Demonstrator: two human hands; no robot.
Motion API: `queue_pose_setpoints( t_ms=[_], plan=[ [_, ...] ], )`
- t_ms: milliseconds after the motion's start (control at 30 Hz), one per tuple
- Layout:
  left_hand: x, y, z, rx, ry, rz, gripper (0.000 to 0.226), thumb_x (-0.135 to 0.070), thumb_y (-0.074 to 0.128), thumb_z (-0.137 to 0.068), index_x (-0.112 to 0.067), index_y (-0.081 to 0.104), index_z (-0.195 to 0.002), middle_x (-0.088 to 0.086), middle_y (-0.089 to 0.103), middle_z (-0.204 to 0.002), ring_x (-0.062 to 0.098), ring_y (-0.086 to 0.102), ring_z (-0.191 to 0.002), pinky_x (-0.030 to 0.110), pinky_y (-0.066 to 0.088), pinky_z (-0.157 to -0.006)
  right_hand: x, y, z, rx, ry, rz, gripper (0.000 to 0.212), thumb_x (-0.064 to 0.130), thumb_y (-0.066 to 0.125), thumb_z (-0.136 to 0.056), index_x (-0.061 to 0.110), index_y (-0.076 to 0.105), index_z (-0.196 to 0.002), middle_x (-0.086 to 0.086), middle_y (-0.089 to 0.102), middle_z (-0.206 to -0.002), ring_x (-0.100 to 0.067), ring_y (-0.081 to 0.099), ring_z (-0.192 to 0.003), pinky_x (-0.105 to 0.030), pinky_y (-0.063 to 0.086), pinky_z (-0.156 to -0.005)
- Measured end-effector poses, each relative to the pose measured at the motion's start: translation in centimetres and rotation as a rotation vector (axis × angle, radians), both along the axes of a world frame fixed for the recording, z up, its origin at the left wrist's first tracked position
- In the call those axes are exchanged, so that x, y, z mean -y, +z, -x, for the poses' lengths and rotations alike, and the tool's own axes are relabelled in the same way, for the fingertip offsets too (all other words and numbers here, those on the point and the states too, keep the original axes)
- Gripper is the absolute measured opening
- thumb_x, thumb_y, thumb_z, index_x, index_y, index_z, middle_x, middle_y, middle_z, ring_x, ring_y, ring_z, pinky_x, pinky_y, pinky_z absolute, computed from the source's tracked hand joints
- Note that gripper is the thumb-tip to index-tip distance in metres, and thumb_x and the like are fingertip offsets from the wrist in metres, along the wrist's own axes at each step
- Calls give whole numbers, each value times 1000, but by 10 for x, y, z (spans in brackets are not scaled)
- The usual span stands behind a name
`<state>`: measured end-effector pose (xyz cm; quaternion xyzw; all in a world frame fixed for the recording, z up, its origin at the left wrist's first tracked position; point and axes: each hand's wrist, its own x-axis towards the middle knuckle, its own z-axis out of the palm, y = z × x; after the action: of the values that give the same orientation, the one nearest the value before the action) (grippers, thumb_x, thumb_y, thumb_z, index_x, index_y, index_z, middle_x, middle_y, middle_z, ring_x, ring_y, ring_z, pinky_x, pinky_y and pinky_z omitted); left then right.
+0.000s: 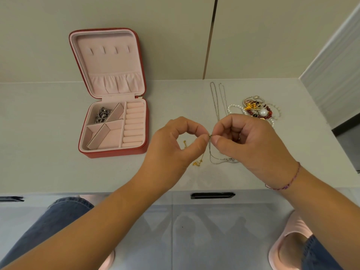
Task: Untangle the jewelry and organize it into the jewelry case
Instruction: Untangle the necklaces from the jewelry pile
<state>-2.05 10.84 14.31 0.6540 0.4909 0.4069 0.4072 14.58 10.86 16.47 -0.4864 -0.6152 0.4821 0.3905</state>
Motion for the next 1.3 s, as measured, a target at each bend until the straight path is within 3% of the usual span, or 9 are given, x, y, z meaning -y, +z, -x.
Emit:
queue_pose_setpoints(
  t_ms=[233,533,833,1067,1200,1300],
  plan=[
    [2,0,-1,-87,22,-151,2,-39,59,-79,-40,59,-80,-20,61,-85,7,55,-92,6,33,-81,0,-1,0,9,-2,-12,12,3,67,-78,15,65,-74,10,55,-57,-2,47,-53,-13,41,-50],
    [1,-4,-1,-175,37,-256,2,-33,61,-80,-31,62,-82,-17,60,-84,4,51,-93,11,34,-83,0,-1,-1,51,11,-36,12,2,66,-77,13,65,-73,9,56,-56,-3,47,-52,-13,41,-49],
    [1,-2,0,-115,-9,-116,2,-33,62,-84,-34,62,-82,-18,62,-86,8,56,-93,8,36,-80,-6,-6,-6,-121,60,187,18,-2,65,-81,14,66,-71,6,57,-57,-7,47,-53,-15,44,-56],
    [-1,-2,0,-63,-27,-46,3,-35,63,-83,-33,65,-83,-16,65,-88,7,59,-95,13,41,-85,-8,-7,-7,-285,82,336,1,8,63,-70,9,63,-71,5,52,-51,-7,45,-48,-13,40,-49],
    [1,-3,1,-134,32,-195,6,-30,68,-83,-31,63,-86,-19,60,-87,4,54,-96,8,35,-84,-7,-7,-5,-237,35,345,17,-5,60,-83,8,61,-71,5,49,-50,-7,42,-47,-13,39,-49],
    [1,-5,1,-254,32,-383,7,-30,66,-84,-24,67,-88,-18,58,-87,1,49,-93,18,37,-86,-7,-8,-3,-197,-2,338,19,-5,58,-84,8,63,-70,4,49,-50,-8,41,-47,-14,39,-49]
  ],
)
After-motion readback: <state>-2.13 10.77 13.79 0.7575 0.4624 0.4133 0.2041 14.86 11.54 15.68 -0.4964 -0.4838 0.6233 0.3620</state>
